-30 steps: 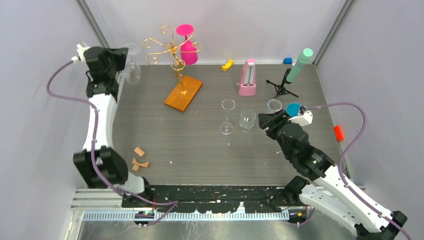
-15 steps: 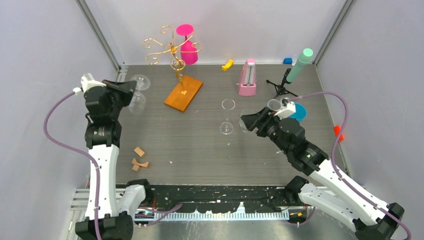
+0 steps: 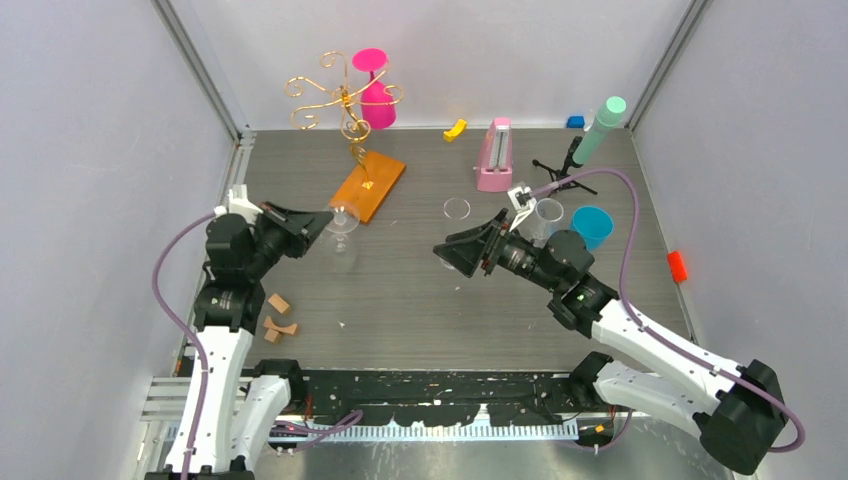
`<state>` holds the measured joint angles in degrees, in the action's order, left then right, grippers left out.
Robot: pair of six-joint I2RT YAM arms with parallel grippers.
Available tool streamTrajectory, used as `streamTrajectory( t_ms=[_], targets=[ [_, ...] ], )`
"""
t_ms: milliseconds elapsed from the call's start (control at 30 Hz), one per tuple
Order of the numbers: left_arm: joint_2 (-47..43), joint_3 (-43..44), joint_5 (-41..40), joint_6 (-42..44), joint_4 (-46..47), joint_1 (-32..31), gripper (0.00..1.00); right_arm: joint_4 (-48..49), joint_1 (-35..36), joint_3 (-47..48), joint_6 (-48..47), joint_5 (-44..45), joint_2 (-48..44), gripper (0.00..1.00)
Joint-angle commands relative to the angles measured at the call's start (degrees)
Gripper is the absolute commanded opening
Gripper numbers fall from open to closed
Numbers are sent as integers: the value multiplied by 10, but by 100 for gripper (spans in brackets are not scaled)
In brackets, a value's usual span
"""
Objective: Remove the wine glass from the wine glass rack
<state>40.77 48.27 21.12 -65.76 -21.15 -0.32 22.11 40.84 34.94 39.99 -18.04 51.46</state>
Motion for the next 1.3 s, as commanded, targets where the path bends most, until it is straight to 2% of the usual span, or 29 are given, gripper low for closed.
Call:
streamTrajectory(
  t_ms=[0,167,267,400,600,867,967,1133,1267],
  targets=[
    [16,-40,88,-86,134,-17,0,154,16,0,-53,-38,26,69],
    [35,-49,137,-129,186,-44,0,170,34,19,-94,-44,79,69],
    [36,-59,161,-168,207,-60,0,147,55,44,-140,-65,107,69],
    [34,-75,203,-217,252,-63,0,117,87,65,-206,-52,132,69],
    [24,-99,216,-218,247,-65,0,105,113,95,-265,-40,168,67],
    [2,-117,237,-256,275,-65,0,93,124,125,-289,-25,218,65],
    [-10,-122,241,-267,273,-65,0,106,128,133,-290,-19,240,60],
    [-27,-131,244,-272,257,-65,0,121,131,144,-287,-11,263,44],
    [-33,-133,247,-273,250,-65,0,127,133,154,-282,-1,269,37]
  ],
)
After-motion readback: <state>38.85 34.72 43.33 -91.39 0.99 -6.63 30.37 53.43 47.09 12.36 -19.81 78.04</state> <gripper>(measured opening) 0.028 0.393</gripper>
